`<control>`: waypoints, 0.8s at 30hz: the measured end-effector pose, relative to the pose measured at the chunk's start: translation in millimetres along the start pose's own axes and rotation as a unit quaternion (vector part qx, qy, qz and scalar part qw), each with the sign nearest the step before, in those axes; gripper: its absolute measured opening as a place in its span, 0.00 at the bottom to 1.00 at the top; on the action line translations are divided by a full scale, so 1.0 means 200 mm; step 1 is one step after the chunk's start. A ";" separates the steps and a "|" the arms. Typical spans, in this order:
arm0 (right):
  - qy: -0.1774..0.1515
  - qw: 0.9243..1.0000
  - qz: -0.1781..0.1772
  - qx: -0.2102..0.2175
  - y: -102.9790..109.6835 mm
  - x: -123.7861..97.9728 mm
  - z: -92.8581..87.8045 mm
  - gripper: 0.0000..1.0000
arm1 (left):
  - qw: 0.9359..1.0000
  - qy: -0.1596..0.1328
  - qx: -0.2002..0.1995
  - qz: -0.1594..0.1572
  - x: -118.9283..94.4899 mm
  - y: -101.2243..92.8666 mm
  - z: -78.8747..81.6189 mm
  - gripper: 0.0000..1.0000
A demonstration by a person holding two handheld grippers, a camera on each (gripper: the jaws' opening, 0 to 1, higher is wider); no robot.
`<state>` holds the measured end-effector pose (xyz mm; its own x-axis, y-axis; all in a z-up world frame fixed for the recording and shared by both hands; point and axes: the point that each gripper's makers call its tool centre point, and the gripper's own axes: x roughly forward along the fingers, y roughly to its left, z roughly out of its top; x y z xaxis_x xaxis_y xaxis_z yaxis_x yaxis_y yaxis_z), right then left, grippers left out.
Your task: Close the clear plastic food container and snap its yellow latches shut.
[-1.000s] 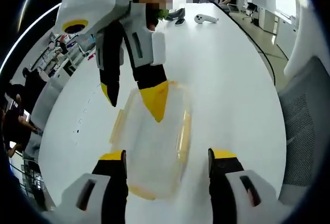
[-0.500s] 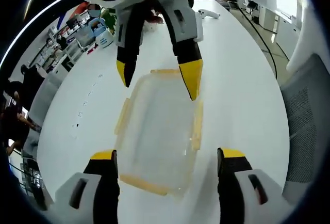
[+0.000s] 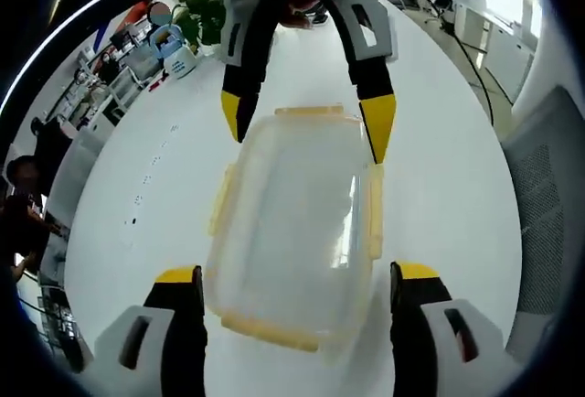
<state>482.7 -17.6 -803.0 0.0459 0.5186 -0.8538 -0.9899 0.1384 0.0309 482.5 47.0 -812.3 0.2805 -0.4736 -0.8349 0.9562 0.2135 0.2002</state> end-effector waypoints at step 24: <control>0.019 0.999 -0.015 -0.038 -0.01 0.04 -0.03 0.73 | 0.999 0.026 0.035 -0.021 0.07 0.02 -0.02 0.81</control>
<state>485.2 -18.9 -813.5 0.0721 0.4833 -0.8725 -0.9955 0.0884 -0.0332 490.4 45.1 -825.5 0.2379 -0.4349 -0.8685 0.9708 0.1341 0.1988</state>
